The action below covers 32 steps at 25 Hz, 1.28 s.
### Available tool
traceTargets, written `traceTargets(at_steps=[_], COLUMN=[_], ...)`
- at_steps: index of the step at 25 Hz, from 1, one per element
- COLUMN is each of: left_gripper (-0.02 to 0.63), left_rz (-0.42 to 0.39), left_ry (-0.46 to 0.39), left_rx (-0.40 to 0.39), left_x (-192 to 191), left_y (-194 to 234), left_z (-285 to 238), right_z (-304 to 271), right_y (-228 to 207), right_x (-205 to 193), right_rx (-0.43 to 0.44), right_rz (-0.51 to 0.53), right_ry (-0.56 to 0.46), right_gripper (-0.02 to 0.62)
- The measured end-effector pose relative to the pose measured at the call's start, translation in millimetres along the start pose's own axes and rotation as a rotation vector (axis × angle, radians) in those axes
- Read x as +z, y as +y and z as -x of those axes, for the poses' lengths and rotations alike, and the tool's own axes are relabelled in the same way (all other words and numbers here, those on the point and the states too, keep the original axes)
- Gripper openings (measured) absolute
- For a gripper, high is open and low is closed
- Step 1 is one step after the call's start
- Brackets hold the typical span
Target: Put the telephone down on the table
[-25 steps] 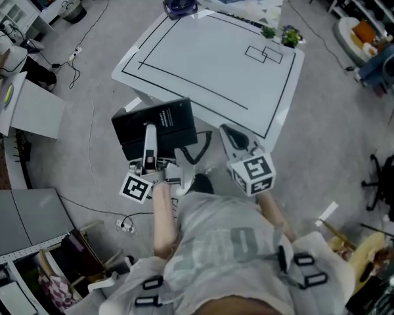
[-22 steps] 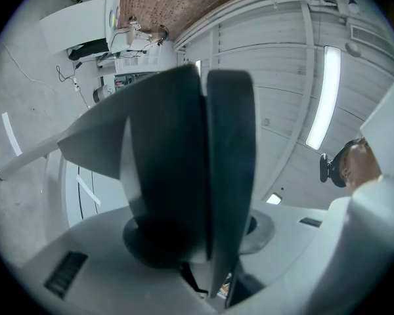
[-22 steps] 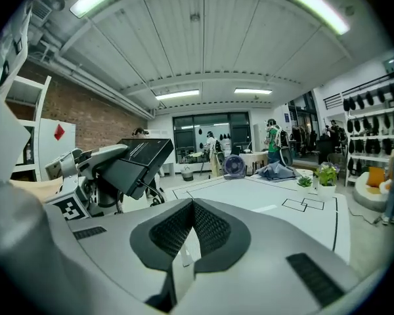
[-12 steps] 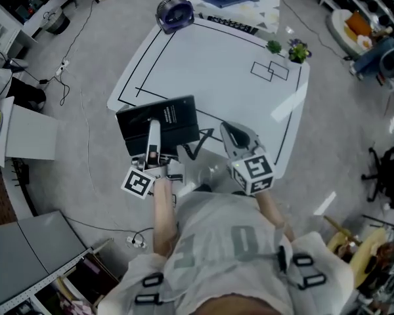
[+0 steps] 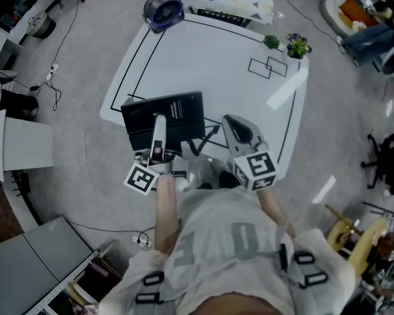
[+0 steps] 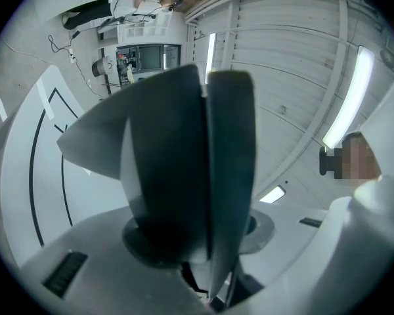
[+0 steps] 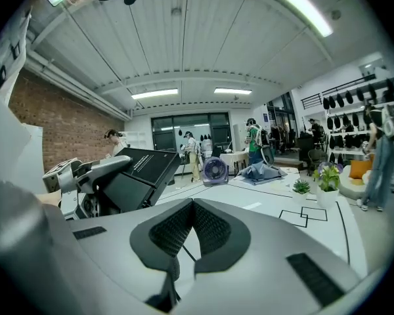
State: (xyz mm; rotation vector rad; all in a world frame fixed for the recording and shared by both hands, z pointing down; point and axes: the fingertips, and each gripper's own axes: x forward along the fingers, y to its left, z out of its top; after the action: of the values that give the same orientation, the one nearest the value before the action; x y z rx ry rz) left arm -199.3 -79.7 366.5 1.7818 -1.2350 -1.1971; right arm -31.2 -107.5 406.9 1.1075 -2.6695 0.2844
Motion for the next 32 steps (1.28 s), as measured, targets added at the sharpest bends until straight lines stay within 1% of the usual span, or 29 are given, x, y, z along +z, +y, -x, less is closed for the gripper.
traceTargets(at_steps=[5, 8, 12, 23, 27, 32], left_gripper=[0.169, 0.169, 0.169, 0.169, 0.167, 0.167], left_rz=[-0.007, -0.029, -0.035, -0.058, -0.029, -0.009], left_ry=[-0.011, -0.019, -0.033, -0.008, 0.001, 0.041], left_rx=[0.011, 0.014, 0.028, 0.061, 0.076, 0.08], left_x=[-5.4, -7.8, -8.4, -16.9, -21.5, -28.7], left_y=[1.5, 1.3, 0.7, 6.1, 10.0, 18.8], left_z=[-6.5, -7.6, -8.4, -18.3, -21.1, -26.0], right_z=[-7.7, -10.6, -10.5, -12.6, -11.1, -7.9], right_y=[-9.5, -14.9, -18.1, -29.4, -33.0, -35.7], right_x=[1.8, -1.3, 2.1, 3.5, 1.2, -2.9], right_rx=[0.018, 0.027, 0.039, 0.044, 0.035, 0.019], right_rz=[0.013, 0.001, -0.008, -0.01, -0.012, -0.011], right_ry=[0.0, 0.003, -0.002, -0.007, 0.0, 0.009], right_gripper=[0.008, 0.008, 0.008, 0.008, 0.008, 0.008])
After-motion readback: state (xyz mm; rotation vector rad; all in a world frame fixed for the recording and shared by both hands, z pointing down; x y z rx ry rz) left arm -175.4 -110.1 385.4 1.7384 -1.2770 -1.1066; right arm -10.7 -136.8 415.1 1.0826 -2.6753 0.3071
